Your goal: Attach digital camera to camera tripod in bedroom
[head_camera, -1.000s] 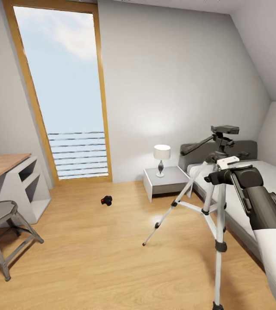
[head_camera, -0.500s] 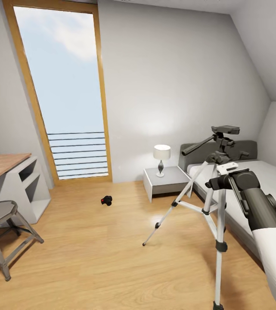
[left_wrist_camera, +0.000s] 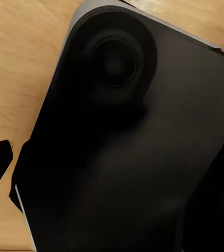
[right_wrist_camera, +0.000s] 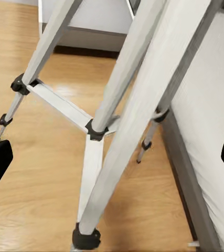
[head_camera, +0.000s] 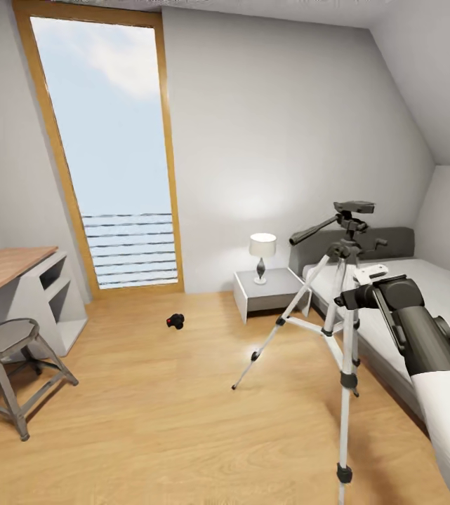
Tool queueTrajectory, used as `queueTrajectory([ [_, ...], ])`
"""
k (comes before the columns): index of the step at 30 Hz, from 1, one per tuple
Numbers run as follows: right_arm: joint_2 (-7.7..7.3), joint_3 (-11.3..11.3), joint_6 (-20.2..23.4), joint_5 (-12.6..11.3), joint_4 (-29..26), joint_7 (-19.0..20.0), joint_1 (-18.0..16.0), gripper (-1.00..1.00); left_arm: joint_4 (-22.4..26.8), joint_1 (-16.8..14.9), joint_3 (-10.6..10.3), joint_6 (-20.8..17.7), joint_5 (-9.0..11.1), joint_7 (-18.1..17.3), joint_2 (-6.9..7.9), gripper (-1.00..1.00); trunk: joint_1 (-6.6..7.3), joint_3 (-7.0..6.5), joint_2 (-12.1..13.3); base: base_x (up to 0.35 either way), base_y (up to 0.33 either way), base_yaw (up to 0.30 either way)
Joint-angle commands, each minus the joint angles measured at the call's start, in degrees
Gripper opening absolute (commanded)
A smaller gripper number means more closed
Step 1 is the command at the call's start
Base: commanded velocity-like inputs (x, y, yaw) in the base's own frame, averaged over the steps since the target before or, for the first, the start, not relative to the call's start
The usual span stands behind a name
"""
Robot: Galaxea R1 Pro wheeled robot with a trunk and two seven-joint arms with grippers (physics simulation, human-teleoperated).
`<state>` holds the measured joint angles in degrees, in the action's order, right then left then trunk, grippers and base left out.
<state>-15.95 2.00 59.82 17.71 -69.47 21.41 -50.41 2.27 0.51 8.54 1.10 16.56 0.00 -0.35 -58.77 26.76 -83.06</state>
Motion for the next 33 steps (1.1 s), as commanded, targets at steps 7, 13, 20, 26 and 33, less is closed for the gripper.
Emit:
queueTrajectory([
  [7, 0.03, 0.11, 0.18, 0.34, 0.09, 0.64, -0.04, 1.0, 0.11, 0.03, 0.43, 0.05, 0.05, 0.0, -0.04, 1.0, 0.04, 0.05, -0.03, -0.338, 0.0, 0.0],
  [13, 0.43, 0.14, 0.18, 0.16, 2.76, 0.81, 0.06, 1.0, 0.11, 0.04, 0.43, 0.05, 0.05, 0.0, -0.01, 1.0, 0.04, 0.05, -0.03, -0.339, 0.0, 0.0],
  [20, 0.87, 0.19, 0.18, 0.04, 12.61, 0.96, 2.16, 1.0, 0.11, 0.06, 0.43, 0.05, 0.12, 0.0, 0.0, 1.0, 0.04, 0.05, -0.03, -0.34, 0.0, 0.0],
  [26, 3.41, 0.45, 0.02, 0.39, 28.47, 0.86, 6.09, 1.0, 0.11, 0.03, 0.44, 0.05, 0.13, 0.0, 0.0, 1.0, 0.04, 0.05, -0.03, -0.34, 0.0, 0.0],
  [33, 6.09, 0.54, -20.38, 0.92, 52.06, -0.11, 7.46, 1.0, 0.11, 0.03, 0.51, 0.05, 0.14, 0.03, 0.03, 1.0, 0.04, 0.05, -0.03, -0.328, 0.0, 0.0],
])
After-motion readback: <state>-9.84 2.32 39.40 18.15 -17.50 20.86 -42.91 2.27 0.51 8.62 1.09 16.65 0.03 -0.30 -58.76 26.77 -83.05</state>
